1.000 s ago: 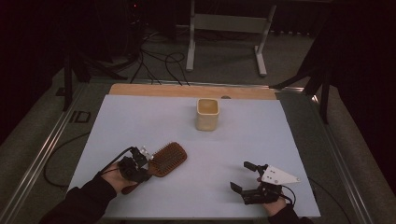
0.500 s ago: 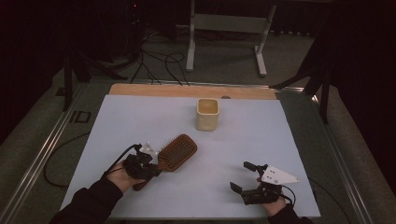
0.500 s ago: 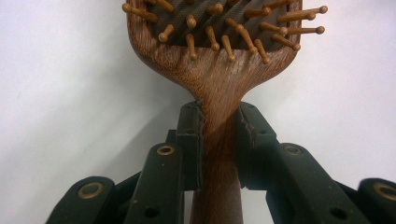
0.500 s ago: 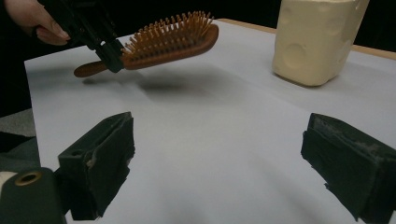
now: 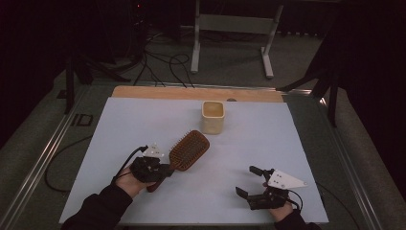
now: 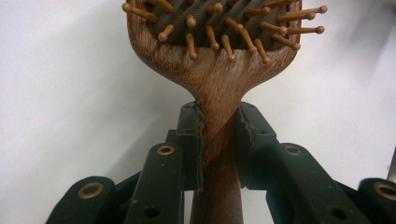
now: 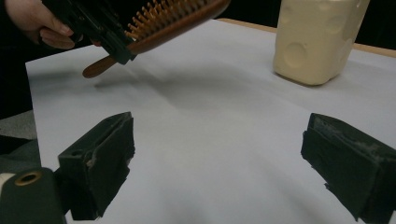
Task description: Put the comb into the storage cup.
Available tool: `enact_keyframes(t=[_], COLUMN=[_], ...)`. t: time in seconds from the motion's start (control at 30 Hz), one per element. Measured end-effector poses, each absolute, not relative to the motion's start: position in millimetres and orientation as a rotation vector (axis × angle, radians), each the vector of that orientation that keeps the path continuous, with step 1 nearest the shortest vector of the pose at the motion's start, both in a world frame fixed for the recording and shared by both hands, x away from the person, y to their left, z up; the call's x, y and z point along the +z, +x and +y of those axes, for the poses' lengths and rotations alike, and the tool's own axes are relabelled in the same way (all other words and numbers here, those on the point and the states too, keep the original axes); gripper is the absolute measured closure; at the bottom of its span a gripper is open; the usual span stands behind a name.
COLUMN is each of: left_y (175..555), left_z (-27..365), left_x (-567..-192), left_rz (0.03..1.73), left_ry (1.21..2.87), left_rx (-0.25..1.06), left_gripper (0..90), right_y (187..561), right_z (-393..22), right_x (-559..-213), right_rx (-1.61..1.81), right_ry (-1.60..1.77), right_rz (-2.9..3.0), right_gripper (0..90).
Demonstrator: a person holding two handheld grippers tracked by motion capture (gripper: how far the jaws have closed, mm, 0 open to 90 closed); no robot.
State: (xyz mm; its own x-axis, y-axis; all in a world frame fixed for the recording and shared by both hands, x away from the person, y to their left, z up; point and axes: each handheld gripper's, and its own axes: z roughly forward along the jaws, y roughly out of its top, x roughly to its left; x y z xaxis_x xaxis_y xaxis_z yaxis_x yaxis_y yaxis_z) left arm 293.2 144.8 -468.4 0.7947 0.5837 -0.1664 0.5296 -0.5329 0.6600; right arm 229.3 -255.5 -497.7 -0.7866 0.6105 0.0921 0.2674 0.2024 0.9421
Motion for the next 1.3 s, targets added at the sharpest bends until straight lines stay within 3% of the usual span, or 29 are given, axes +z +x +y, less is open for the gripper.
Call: enact_keyframes(t=[0.27, 0.87, 1.3], left_y=[288.4, 275.6, 263.4], left_z=[143.5, 153.1, 151.8], left_x=[-467.8, -478.8, -485.7], left_rz=[0.799, 0.793, 0.828], left_ry=[2.185, 2.017, 1.997], left_rx=[0.137, 0.082, 0.241], left_gripper=[74.3, 74.2, 74.2], right_y=[230.2, 233.3, 235.6], right_z=[-253.8, -251.1, -248.9], right_x=[-498.7, -501.0, -498.2], right_rx=[1.607, 1.596, 1.556], right_ry=[0.829, 0.87, 0.897], right_rz=[2.186, 2.195, 2.191], right_gripper=[9.0, 9.0, 9.1])
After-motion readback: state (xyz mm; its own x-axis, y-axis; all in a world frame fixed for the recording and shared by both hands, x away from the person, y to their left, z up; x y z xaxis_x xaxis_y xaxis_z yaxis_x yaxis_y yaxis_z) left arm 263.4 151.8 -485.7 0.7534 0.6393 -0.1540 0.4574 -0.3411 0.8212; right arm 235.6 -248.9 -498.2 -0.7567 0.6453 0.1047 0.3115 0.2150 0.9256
